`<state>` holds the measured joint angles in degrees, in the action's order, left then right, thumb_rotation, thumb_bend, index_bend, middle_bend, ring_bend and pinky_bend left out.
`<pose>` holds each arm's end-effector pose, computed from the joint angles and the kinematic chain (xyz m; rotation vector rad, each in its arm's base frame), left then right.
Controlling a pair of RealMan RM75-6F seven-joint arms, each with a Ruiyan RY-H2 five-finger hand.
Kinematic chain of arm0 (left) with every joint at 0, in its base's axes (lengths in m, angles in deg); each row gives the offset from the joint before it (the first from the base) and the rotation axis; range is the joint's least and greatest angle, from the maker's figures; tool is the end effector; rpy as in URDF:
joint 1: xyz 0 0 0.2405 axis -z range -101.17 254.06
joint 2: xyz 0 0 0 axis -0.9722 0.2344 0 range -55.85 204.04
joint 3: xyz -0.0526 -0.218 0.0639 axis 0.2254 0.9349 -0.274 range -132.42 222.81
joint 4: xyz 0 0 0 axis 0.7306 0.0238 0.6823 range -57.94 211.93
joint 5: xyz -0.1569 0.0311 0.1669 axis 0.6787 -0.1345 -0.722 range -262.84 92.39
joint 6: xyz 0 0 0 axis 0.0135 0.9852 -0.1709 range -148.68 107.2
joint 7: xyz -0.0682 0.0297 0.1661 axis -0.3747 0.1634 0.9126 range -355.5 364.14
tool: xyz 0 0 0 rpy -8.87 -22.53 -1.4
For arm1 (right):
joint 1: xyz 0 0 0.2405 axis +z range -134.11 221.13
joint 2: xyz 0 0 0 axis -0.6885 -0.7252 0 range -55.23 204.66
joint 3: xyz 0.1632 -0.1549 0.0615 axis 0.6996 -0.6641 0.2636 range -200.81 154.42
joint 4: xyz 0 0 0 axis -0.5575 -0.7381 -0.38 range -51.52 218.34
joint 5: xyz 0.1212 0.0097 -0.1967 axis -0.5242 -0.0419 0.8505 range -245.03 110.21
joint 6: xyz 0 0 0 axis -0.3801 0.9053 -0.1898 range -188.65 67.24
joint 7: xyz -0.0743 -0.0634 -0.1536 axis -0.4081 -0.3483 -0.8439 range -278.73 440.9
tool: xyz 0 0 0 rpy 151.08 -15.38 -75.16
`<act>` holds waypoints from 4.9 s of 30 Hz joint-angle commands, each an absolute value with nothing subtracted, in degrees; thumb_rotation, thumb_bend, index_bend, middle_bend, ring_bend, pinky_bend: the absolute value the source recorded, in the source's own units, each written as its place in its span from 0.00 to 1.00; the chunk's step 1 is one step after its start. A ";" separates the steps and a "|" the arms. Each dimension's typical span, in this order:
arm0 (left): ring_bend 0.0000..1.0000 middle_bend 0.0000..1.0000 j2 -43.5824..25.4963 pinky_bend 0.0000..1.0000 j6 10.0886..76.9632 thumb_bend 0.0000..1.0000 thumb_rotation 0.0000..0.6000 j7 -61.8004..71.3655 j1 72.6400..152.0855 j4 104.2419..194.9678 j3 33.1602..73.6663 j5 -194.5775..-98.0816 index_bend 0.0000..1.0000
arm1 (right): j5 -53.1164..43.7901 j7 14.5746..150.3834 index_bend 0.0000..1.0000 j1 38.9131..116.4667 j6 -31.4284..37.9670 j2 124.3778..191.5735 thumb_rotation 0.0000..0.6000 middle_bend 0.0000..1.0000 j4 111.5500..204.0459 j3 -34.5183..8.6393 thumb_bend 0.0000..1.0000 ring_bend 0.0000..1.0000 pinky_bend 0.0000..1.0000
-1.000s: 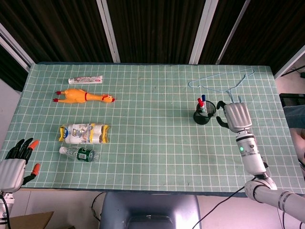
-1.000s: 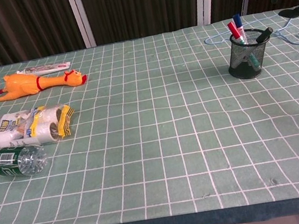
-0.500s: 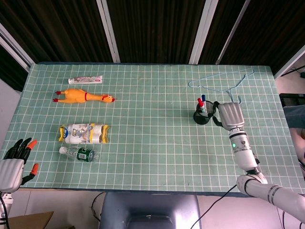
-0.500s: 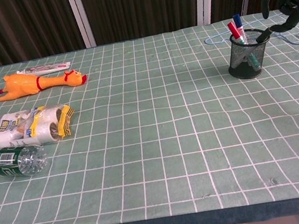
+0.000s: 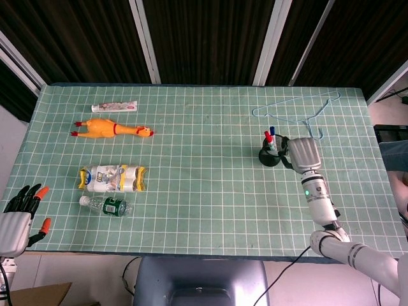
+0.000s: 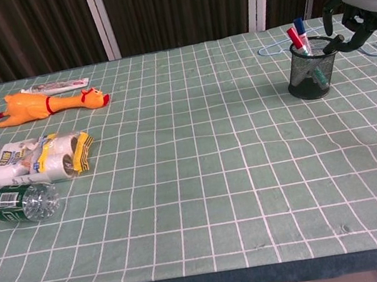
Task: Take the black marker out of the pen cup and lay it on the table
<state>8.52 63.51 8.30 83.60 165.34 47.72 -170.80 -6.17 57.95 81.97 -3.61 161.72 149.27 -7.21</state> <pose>-0.3047 0.2311 0.1265 -1.4410 -0.8071 -0.8361 -0.2231 -0.4370 0.0398 1.5421 -0.7255 0.7094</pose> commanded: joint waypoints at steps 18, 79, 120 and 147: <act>0.03 0.07 8.65 0.19 63.23 0.41 1.00 7.75 83.63 165.23 47.91 -170.49 0.12 | -5.21 60.77 0.63 83.00 -3.99 164.49 1.00 0.98 144.57 -8.03 0.47 1.00 1.00; 0.03 0.07 8.67 0.20 62.88 0.41 1.00 8.38 83.38 166.12 48.41 -169.05 0.12 | 13.04 58.35 0.91 74.35 16.81 151.21 1.00 1.00 177.56 -12.55 1.00 1.00 1.00; 0.03 0.07 9.80 0.20 61.94 0.41 1.00 7.35 83.15 167.21 48.11 -168.40 0.12 | -28.66 7.27 0.47 84.91 5.48 159.15 1.00 1.00 174.19 -17.29 0.57 1.00 1.00; 0.03 0.07 8.77 0.20 63.98 0.41 1.00 10.12 82.57 166.79 47.73 -170.08 0.13 | 10.59 66.08 0.19 62.41 31.59 146.97 1.00 0.20 174.45 -23.36 0.30 0.11 0.08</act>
<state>8.86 63.89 9.92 82.61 166.75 47.78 -170.01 7.12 58.86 67.73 27.53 150.10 175.20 -21.61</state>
